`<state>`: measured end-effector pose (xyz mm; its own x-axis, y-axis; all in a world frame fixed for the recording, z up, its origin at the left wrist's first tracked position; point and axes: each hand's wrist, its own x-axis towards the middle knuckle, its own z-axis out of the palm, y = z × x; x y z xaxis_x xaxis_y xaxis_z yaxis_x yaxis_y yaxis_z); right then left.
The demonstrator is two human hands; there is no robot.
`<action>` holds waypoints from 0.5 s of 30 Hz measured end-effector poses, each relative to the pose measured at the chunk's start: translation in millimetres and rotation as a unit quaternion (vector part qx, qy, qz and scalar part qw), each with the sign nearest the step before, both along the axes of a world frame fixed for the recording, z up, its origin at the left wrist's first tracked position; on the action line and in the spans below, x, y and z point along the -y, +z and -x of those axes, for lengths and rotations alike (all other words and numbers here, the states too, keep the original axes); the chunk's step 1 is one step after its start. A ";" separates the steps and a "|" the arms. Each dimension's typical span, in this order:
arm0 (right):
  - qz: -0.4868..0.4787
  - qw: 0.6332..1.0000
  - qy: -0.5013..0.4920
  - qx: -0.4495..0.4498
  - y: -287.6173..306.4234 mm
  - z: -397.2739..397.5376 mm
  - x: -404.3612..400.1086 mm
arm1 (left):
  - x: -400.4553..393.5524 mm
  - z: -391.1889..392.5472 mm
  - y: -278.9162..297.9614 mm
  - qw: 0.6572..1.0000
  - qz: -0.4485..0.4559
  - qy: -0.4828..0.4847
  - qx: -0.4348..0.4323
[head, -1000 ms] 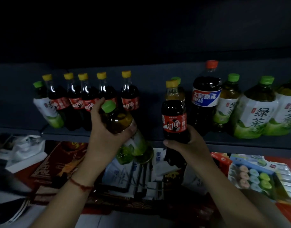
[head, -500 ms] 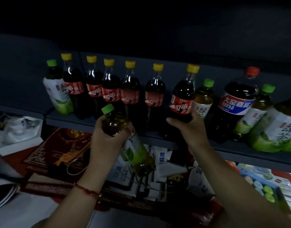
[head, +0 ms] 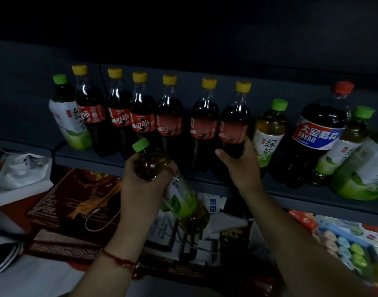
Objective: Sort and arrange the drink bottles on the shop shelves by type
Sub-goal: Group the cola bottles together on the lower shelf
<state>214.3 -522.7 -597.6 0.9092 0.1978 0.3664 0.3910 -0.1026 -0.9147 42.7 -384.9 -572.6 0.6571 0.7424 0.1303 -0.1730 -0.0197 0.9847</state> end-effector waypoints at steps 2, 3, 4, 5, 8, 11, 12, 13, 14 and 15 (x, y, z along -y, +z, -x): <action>-0.003 1.000 0.003 0.001 2.4 4.1 1.5 | 3.6 -0.6 1.4 1.000 -0.009 -0.003 -0.005; -0.005 1.000 0.004 0.001 4.8 8.0 3.2 | 5.4 -0.7 2.2 1.000 -0.011 -0.006 -0.005; -0.009 1.000 0.006 -0.001 7.9 13.9 5.6 | 6.8 -0.4 3.2 1.000 -0.011 -0.008 -0.006; -0.012 1.000 0.008 -0.004 10.5 20.6 9.0 | 7.7 0.5 4.5 1.000 -0.011 -0.009 -0.008; -0.004 1.000 0.012 -0.003 20.2 49.0 21.6 | 9.9 3.8 8.2 1.000 -0.015 -0.016 -0.009; 0.074 0.995 0.059 -0.042 31.9 83.9 33.0 | 13.8 8.3 15.1 1.000 -0.003 -0.019 0.000; 0.119 0.985 0.104 -0.071 34.7 95.6 35.6 | 15.3 10.8 17.9 1.000 0.004 -0.018 0.002; 0.161 0.969 0.157 -0.103 36.2 107.3 37.8 | 17.0 13.5 20.2 1.000 0.015 -0.018 0.002; 0.191 0.952 0.203 -0.127 37.1 119.8 40.4 | 19.8 16.9 23.0 0.999 0.029 -0.021 0.004; 0.201 0.941 0.236 -0.136 37.9 130.6 43.0 | 23.3 20.3 25.9 0.999 0.040 -0.024 0.010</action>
<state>83.8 -565.6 -559.7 0.7344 0.6762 -0.0580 0.2371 -0.3357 -0.9116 22.4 -408.2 -546.7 0.6905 0.7183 0.0852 -0.1919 0.0684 0.9790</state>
